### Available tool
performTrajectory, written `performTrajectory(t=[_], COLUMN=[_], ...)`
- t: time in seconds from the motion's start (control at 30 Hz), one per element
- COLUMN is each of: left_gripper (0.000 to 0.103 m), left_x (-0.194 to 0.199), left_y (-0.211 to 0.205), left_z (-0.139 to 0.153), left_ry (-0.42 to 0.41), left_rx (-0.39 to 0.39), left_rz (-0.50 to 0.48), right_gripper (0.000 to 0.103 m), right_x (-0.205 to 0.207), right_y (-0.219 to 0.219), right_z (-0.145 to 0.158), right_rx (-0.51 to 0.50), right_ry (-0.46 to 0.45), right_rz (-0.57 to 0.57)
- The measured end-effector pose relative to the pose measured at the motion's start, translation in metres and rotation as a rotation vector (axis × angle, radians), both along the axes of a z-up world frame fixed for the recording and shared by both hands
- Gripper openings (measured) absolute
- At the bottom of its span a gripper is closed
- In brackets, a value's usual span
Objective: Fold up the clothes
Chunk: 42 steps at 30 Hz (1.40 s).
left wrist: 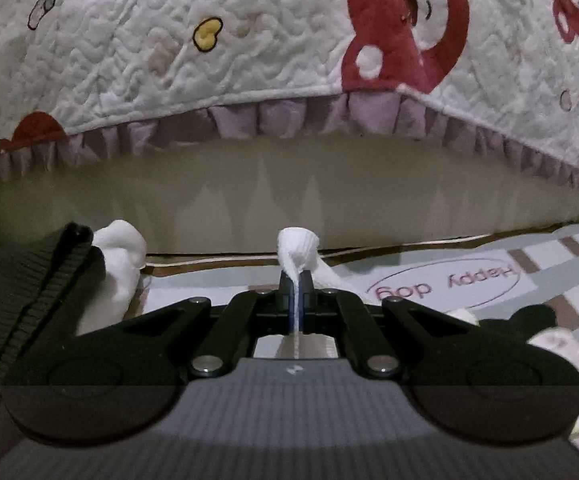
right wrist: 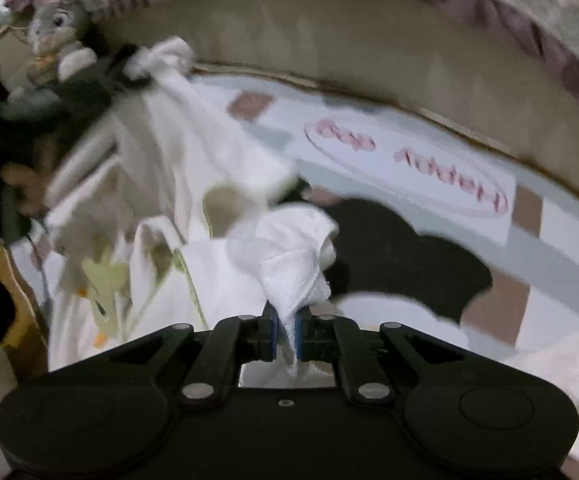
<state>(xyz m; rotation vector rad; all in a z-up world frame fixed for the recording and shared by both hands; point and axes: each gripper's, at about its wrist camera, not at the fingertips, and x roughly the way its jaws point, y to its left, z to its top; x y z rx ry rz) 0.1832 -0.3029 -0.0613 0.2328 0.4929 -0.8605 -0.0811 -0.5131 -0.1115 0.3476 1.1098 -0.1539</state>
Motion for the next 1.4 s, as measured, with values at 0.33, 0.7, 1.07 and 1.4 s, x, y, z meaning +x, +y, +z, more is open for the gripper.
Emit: performTrajectory(t=[0.33, 0.7, 1.07, 1.4], left_gripper=[0.002, 0.036, 0.041, 0.042], left_x=[0.022, 0.098, -0.037, -0.151], left_y=[-0.032, -0.047, 0.028, 0.016], left_z=[0.011, 0.016, -0.062, -0.073], left_ry=[-0.091, 0.036, 0.301, 0.370], left_rx=[0.022, 0.000, 0.137, 0.124], left_rz=[0.043, 0.299, 0.099, -0.033], right_gripper=[0.008, 0.054, 0.053, 0.055], right_x=[0.017, 0.069, -0.006, -0.115], right_y=[-0.045, -0.136, -0.084, -0.015], right_z=[0.008, 0.043, 0.005, 0.005], right_rx=[-0.173, -0.331, -0.177, -0.137], right_ry=[-0.072, -0.380, 0.040, 0.156], right_rz=[-0.142, -0.452, -0.362, -0.217])
